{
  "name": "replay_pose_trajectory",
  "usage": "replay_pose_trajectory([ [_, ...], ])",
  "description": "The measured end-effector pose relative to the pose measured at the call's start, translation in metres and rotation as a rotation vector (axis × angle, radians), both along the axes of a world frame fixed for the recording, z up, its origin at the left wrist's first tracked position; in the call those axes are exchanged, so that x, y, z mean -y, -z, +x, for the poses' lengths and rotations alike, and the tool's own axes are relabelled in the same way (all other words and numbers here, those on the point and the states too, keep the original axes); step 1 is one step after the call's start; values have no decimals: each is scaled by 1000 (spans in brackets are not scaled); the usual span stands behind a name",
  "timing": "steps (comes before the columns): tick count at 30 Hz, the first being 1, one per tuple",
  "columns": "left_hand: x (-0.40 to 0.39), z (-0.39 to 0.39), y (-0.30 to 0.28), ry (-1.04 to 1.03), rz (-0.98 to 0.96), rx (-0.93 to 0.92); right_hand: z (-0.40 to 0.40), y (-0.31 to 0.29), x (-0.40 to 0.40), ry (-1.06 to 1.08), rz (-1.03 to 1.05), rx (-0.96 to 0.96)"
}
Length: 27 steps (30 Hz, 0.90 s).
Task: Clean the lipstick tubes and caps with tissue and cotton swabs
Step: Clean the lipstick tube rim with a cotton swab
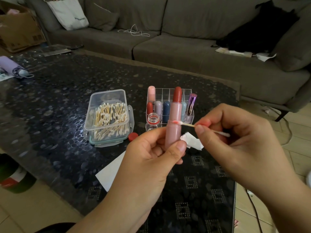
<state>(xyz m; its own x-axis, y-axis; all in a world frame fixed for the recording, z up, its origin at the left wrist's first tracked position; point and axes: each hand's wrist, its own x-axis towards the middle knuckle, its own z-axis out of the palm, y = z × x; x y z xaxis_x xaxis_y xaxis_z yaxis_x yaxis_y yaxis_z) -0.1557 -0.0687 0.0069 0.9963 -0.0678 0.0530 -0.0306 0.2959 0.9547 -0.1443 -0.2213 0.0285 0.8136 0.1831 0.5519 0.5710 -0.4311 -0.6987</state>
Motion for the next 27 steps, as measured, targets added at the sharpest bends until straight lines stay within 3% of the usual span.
replay_pose_trajectory([
  [11,1,-2,-8,46,-88,-49,1,1,0,-5,1,-12],
  [16,1,-2,-7,30,-225,-92,2,0,2,34,17,-25],
  [27,0,-1,-4,14,-136,-34,1,-1,2,-4,56,-46],
])
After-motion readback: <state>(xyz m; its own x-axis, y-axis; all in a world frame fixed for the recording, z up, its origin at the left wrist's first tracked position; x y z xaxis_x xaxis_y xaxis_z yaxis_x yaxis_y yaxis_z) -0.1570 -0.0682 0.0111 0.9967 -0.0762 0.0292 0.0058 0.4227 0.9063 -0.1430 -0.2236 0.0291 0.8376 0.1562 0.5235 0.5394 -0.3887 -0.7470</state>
